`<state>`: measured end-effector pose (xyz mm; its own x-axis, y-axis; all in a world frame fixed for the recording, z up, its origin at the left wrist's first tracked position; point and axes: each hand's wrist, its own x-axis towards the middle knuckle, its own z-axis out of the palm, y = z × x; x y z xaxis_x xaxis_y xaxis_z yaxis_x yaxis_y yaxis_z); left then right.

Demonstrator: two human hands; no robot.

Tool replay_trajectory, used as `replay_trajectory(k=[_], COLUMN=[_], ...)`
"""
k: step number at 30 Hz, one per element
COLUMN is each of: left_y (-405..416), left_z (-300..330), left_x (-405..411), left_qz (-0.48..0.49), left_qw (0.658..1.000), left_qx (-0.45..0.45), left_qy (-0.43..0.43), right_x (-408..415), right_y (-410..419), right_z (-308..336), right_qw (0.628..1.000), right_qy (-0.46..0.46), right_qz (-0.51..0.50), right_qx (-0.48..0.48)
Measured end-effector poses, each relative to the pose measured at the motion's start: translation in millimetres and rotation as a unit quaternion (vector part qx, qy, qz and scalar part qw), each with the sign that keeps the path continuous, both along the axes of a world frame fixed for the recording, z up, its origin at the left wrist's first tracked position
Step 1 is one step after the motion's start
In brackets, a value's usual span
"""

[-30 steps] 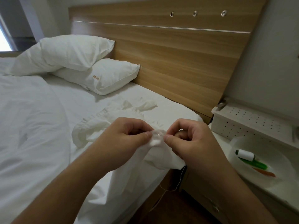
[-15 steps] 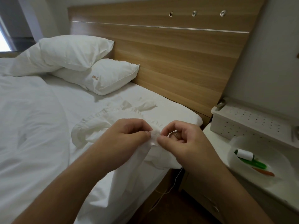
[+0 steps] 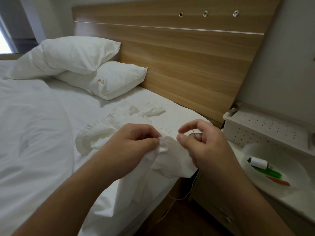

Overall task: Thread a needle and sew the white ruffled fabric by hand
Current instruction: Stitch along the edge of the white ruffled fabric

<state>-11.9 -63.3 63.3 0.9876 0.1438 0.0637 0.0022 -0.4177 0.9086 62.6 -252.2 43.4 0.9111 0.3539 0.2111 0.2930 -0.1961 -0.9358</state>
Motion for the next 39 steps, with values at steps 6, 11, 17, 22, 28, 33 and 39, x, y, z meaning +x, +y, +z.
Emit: replay_trajectory(k=[6,11,17,22,28,33,39], left_y=[-0.2,-0.9,-0.8,-0.4,0.7,1.1,1.8], left_z=[0.9,3.0,2.0,1.9,0.3,-0.8,-1.5], left_x=[-1.0,-2.2,-2.1,-1.2,-0.4,0.3,0.9], left_qz=[0.003,-0.003,-0.005,-0.008,-0.014,-0.014,-0.018], left_qw=[1.0,1.0,1.0,1.0,1.0,1.0,1.0], left_qx=[-0.002,-0.004,-0.008,-0.01,-0.014,-0.013,-0.009], left_qy=[0.001,0.0,0.001,0.002,-0.003,-0.002,-0.003], right_x=[-1.0,-4.9,-4.8,-4.3,-5.1,-5.5,-5.5], right_y=[-3.4,-0.2,2.1,2.9,3.3,3.5,3.8], right_z=[6.4,1.6,-0.8,-1.5,-2.3,-2.5,-3.5], right_qw=[0.996,0.996,0.996,0.996,0.995,0.994,0.994], right_qy=[0.06,-0.04,-0.05,-0.054,-0.058,-0.069,-0.079], right_qz=[0.053,0.063,0.053,0.048,0.047,0.038,0.038], right_qx=[0.028,-0.046,-0.054,-0.058,-0.066,-0.075,-0.072])
